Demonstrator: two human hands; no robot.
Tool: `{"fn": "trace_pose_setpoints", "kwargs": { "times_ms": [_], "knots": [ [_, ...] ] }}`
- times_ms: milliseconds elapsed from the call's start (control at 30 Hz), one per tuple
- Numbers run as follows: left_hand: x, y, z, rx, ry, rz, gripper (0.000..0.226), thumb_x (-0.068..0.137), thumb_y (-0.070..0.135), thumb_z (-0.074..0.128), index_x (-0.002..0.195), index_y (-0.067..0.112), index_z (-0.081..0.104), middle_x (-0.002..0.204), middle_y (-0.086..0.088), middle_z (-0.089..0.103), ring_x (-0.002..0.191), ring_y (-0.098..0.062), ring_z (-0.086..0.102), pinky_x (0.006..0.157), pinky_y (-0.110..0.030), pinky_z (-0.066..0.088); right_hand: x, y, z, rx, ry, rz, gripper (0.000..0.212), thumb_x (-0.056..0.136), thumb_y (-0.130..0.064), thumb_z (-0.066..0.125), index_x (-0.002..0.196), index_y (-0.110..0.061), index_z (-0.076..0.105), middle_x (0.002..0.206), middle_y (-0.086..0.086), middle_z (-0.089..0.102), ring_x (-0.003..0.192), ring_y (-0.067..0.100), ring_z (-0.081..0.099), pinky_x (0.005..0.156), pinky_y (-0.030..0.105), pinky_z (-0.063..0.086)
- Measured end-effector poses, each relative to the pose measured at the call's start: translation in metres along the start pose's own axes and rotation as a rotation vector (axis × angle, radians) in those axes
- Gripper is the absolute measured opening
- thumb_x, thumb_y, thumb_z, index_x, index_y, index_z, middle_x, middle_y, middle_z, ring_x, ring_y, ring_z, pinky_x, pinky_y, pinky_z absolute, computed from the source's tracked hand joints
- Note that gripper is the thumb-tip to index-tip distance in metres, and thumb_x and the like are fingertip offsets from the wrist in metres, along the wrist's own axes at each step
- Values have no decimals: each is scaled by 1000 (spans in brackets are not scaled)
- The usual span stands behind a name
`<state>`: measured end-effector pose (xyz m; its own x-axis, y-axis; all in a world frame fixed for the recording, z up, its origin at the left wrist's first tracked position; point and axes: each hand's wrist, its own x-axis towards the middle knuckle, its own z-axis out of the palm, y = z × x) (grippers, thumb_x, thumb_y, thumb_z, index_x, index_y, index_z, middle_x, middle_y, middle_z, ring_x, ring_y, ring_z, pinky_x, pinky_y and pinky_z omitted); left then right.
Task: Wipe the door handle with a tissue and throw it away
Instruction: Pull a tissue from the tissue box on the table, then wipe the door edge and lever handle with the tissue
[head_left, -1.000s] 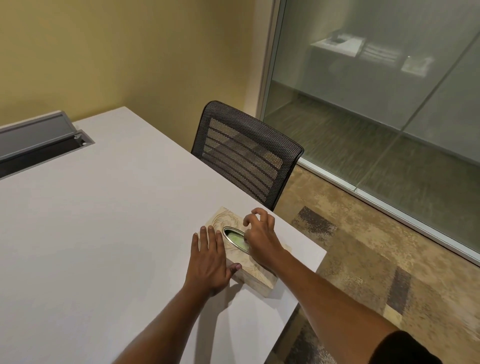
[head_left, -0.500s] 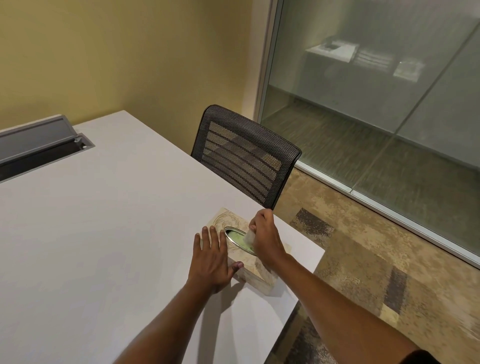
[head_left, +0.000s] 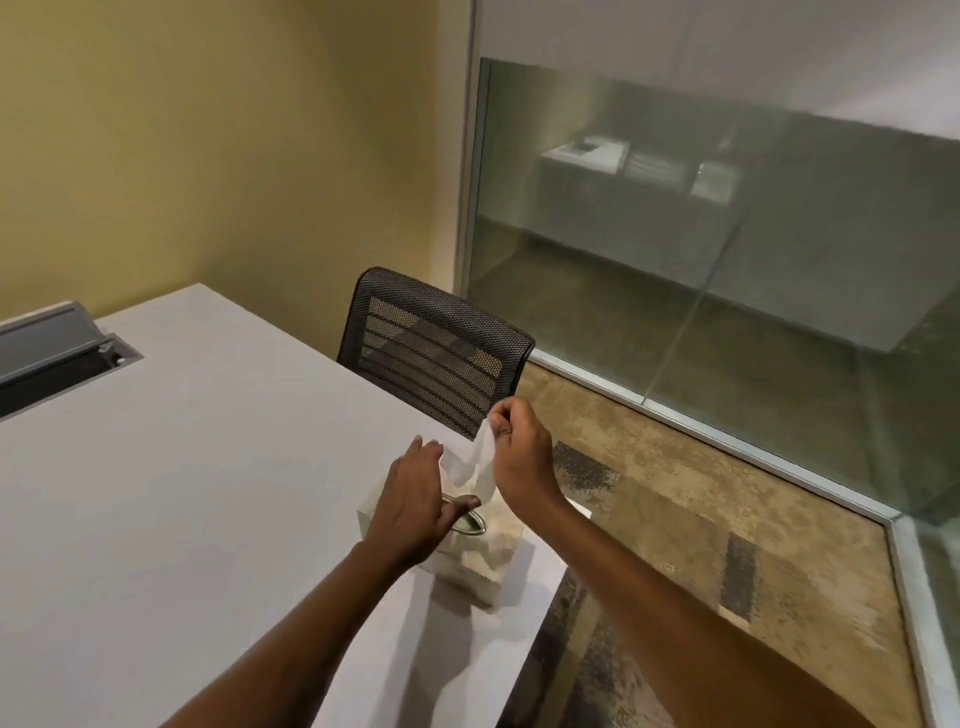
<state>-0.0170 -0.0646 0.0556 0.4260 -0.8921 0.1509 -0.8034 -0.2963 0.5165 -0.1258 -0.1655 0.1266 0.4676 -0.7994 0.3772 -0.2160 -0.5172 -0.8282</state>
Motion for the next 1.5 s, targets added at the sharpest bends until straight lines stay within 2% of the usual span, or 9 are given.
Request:
{"fn": "trace_pose_setpoints", "kwargs": {
  "times_ms": [133,333,500,667,800,933,1100,1333,1500],
  "knots": [
    [0,54,-30,-338,99,63,104,73,91,30,141,13,38,139,-11,53,123,-27,51,97,-33,38,3,-33,-49,113,35,90,26,96,-6,47,80,-26,51,73,-8,54,62,-2,49,54,9,41],
    [-1,155,-51,-474,46,263,107,75,91,24,151,15,26,148,5,39,126,-7,43,100,-31,41,-21,-67,-161,337,98,204,34,96,-1,46,76,-26,57,72,-2,59,62,7,56,54,21,49],
    [-32,252,-37,-506,93,425,54,84,6,73,134,11,53,124,-1,59,111,-23,58,93,-39,48,-74,-89,-268,442,223,281,35,96,-3,48,73,-20,68,67,-3,61,59,9,55,53,21,45],
    [-92,375,-26,-514,109,587,27,73,-18,69,87,4,73,80,-4,72,71,-26,66,67,-28,45,-168,-118,-390,372,317,330,9,81,5,66,89,4,70,67,3,64,58,10,57,54,21,47],
    [-164,463,-20,-591,-65,753,20,79,-10,61,73,9,61,63,4,59,60,-18,52,58,-33,39,-274,-144,-475,240,376,483,14,77,-2,71,81,-15,73,55,-10,63,47,4,54,43,14,41],
    [-254,546,-14,-711,-289,946,20,75,12,48,62,27,48,54,9,50,55,-8,44,57,-31,36,-390,-180,-543,13,407,611,25,74,-8,77,97,-4,70,52,-11,62,44,-3,56,39,13,44],
    [-367,635,7,-707,-540,1204,36,80,30,43,65,-1,54,59,-7,53,61,-3,48,57,-21,29,-536,-236,-593,-148,425,837,25,62,-14,87,75,-5,68,57,2,63,47,10,61,44,22,53],
    [-508,733,26,-652,-896,1528,39,76,60,40,53,29,47,46,13,48,53,3,49,55,-17,29,-695,-302,-623,-89,919,855,20,86,-12,69,81,7,65,67,14,60,53,20,63,49,29,58],
    [-589,796,57,-488,-1062,1669,17,88,20,68,72,22,63,68,6,61,61,5,53,58,-16,35,-768,-316,-635,-318,1208,801,35,90,-21,64,56,-16,61,54,2,54,54,13,53,55,29,47]
  ]
}}
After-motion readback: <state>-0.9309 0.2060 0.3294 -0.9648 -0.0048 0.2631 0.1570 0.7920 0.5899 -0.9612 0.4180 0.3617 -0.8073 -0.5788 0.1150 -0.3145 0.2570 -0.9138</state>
